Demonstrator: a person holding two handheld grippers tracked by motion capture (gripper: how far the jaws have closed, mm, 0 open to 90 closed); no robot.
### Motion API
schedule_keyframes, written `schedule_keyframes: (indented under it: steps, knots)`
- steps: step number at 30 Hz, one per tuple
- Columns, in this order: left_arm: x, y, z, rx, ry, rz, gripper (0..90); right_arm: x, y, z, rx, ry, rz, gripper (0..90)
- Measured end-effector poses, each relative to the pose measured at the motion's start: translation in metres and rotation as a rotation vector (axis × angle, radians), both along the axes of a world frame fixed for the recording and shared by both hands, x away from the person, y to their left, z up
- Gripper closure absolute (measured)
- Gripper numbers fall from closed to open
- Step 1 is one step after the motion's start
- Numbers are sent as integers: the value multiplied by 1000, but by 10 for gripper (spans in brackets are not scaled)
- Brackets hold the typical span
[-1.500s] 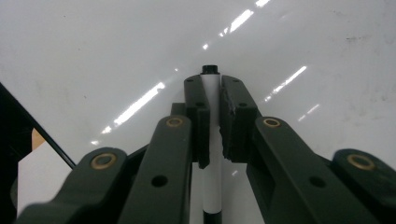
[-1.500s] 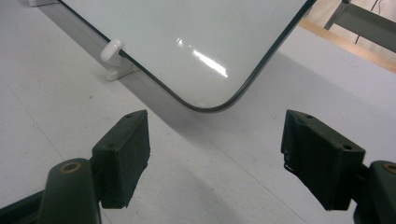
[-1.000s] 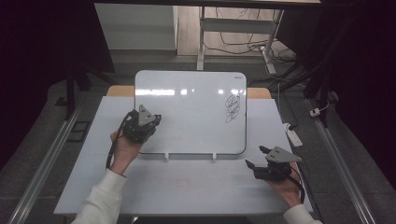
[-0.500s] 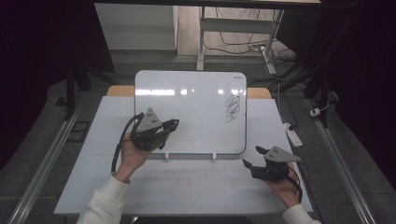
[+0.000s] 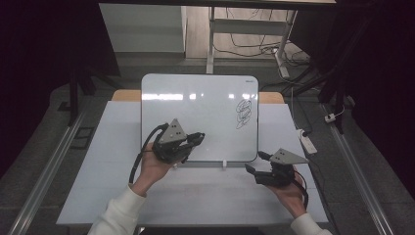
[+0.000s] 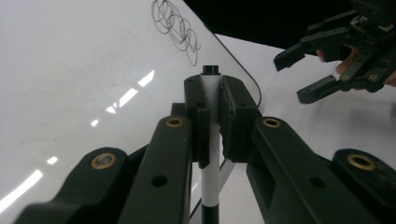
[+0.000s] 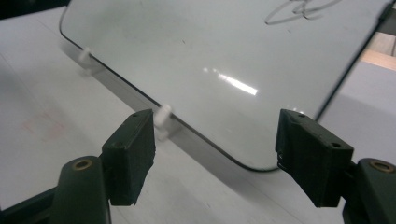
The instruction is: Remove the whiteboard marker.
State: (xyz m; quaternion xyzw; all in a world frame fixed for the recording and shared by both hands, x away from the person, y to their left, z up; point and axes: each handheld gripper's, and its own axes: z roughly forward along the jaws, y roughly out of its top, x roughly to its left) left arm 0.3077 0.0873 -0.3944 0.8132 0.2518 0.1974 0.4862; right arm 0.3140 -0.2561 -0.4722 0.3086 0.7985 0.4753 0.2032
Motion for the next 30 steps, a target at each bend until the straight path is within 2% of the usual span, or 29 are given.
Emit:
schedule_keyframes:
  steps: [2,7,11,18,24,28,30]
  knots:
    - [2,-7,0,-7,5,-12,811,2,8,3,22,16,19,288]
    - [2,-22,-1,-4,8,-42,811,1,32,8,15,43,58,298]
    - [2,-30,-2,2,7,-56,811,0,50,10,12,73,99,304]
    - [0,-40,-8,8,7,-63,811,-1,81,17,45,124,165,322]
    - [1,-46,-14,10,7,-61,811,0,100,18,66,157,179,357]
    - [1,-49,-17,13,4,-63,811,2,109,17,72,177,172,421]
    - [0,-51,-18,15,2,-65,810,3,112,16,82,202,169,464]
